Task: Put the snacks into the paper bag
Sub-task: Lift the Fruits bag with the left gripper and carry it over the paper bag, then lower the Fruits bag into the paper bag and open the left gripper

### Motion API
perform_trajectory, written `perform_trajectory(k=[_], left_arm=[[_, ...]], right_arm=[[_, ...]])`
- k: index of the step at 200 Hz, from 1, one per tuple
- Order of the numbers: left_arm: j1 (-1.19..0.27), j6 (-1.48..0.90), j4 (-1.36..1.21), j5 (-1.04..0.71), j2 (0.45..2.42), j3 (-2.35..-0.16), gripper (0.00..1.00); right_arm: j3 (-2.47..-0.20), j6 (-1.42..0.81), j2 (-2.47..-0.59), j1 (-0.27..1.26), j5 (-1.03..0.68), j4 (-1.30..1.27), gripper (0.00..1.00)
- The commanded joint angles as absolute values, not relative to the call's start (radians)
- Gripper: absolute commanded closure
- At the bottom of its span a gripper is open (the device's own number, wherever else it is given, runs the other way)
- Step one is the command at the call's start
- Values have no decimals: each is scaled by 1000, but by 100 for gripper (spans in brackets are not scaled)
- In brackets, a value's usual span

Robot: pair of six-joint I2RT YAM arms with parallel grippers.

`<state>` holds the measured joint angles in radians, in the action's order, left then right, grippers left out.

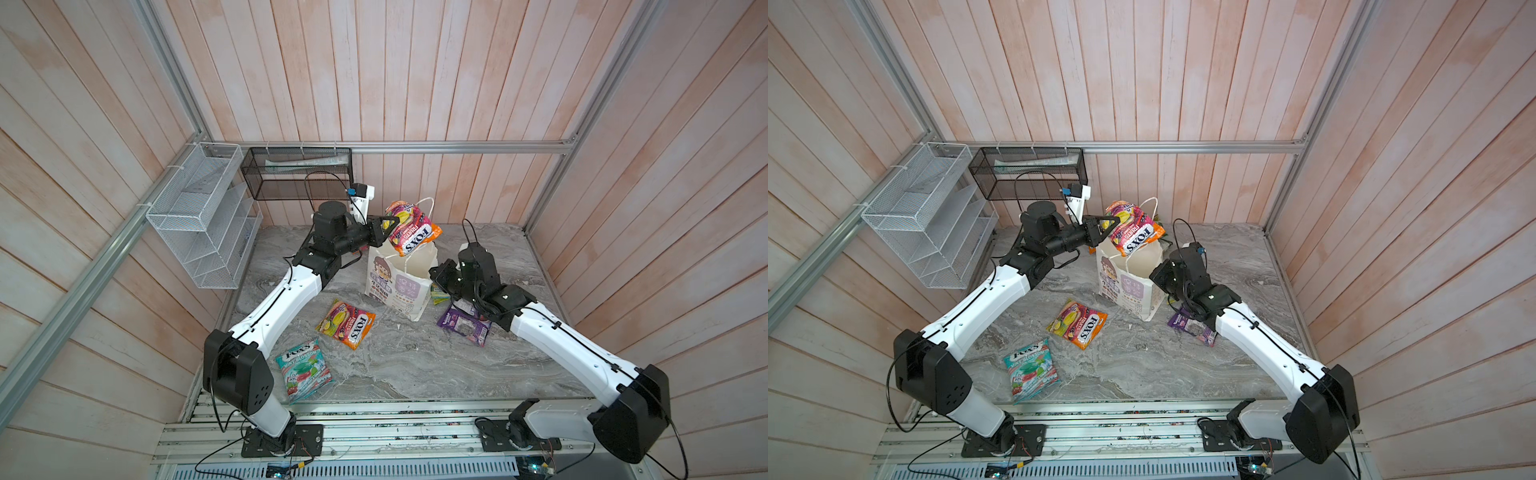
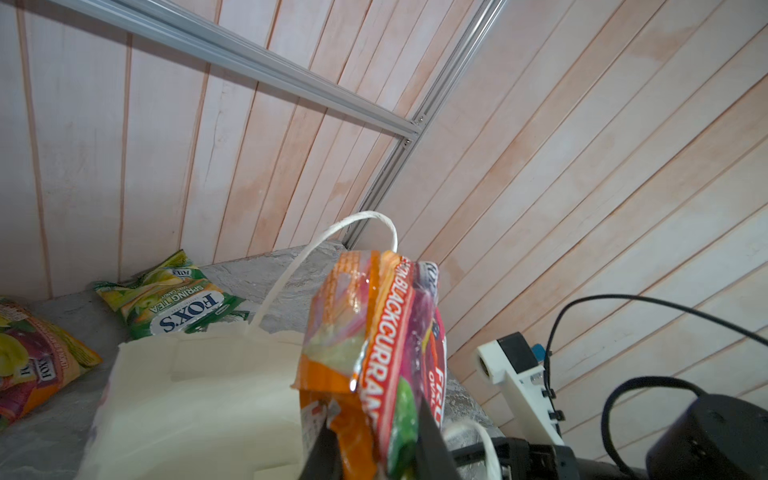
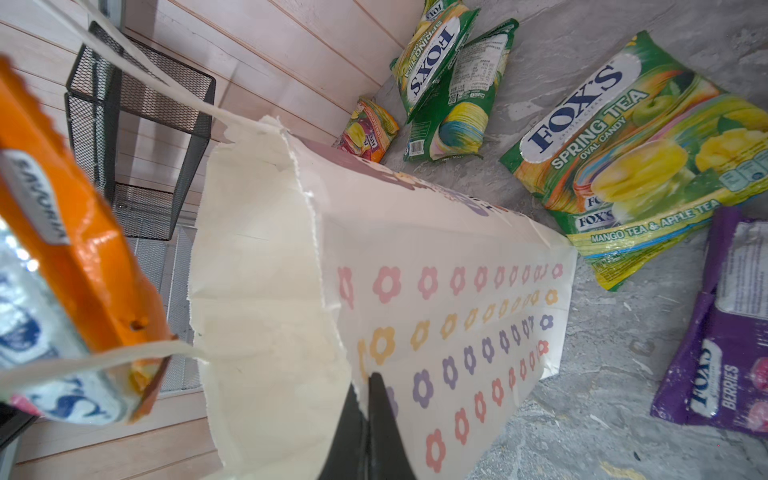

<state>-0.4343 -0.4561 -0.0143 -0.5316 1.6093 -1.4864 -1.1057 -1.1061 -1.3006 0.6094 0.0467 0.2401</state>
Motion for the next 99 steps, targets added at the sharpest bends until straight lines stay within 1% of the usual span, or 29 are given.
perform_trajectory(k=[1, 40, 86, 99], left_arm=[[-436, -405, -18, -542, 1537, -1471, 100], [-436, -342, 111, -455, 1511, -1455, 100], [-435, -291, 246, -294, 1571, -1586, 100], [-436, -277, 214, -304, 1554, -1598, 100]], right_arm=[[-1142, -1085, -1305, 616, 61, 252, 100], [-1154, -1069, -1303, 616, 83, 257, 100], [-1163, -1058, -1326, 616, 52, 254, 100], [-1158, -1058, -1326, 617, 51, 255, 100]])
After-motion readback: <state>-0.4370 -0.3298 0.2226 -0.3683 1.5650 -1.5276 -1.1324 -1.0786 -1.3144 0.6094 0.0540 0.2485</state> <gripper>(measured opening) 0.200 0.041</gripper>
